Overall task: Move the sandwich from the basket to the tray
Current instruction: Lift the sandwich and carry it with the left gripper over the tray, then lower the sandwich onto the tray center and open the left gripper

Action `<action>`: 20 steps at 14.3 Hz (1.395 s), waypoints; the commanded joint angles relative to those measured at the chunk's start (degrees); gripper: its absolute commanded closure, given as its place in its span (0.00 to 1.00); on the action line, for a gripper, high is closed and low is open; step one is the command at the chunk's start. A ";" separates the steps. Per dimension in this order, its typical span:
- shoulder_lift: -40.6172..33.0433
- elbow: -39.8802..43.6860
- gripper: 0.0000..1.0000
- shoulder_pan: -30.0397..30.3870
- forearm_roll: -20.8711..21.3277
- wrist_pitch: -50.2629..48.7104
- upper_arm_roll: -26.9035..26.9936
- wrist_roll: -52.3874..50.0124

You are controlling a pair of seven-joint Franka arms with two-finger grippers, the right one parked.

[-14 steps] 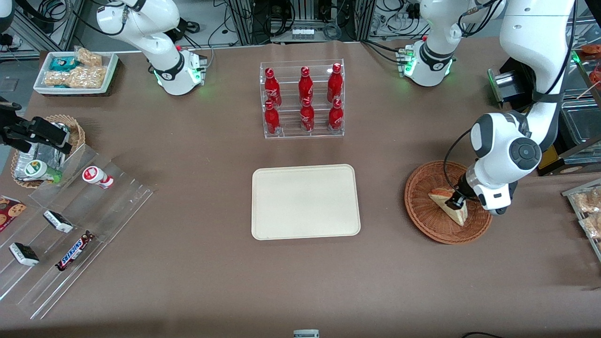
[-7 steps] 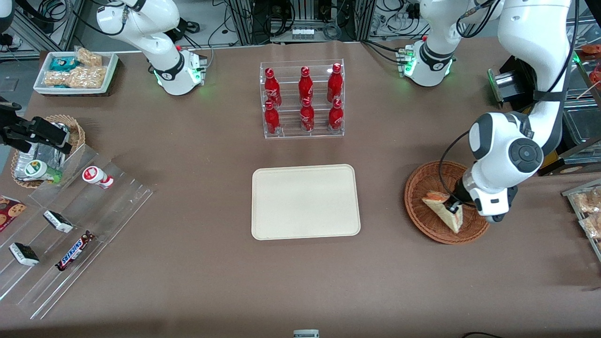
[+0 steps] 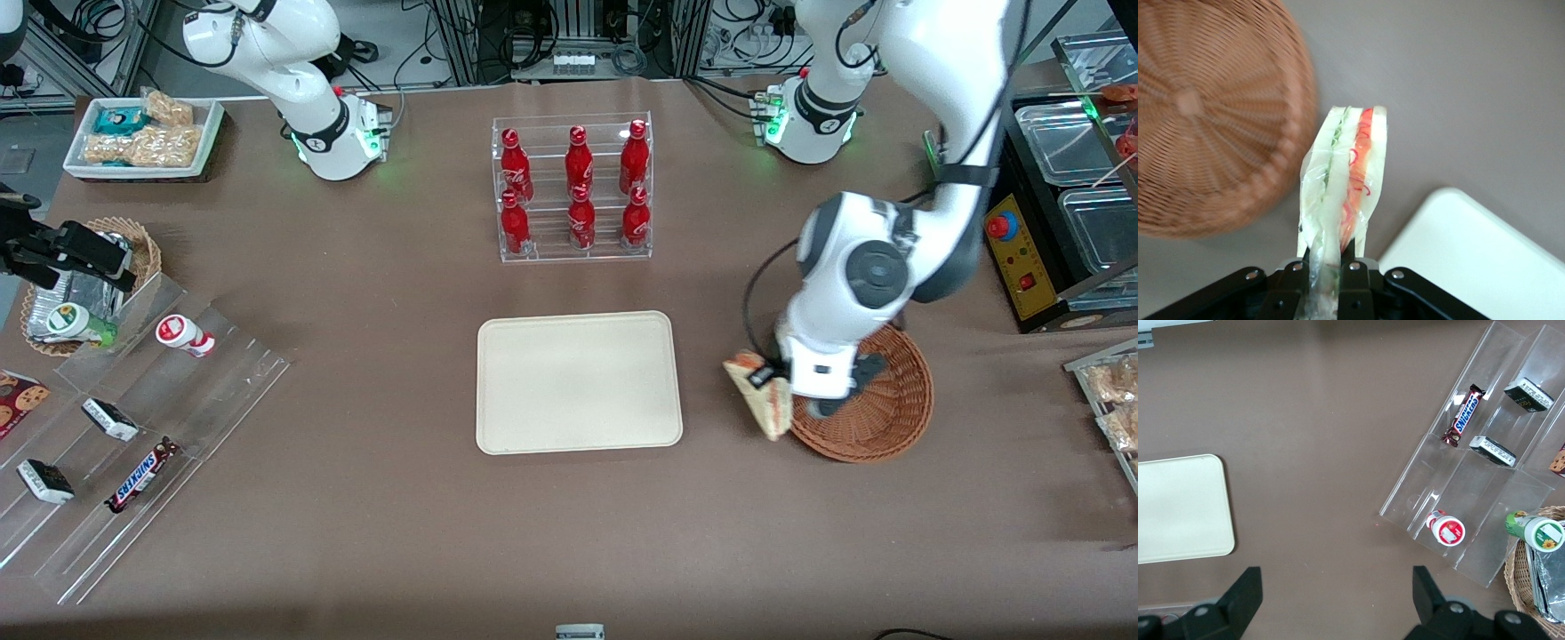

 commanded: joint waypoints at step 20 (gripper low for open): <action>27.73 31.06 0.55 -21.67 0.03 -0.64 0.63 1.59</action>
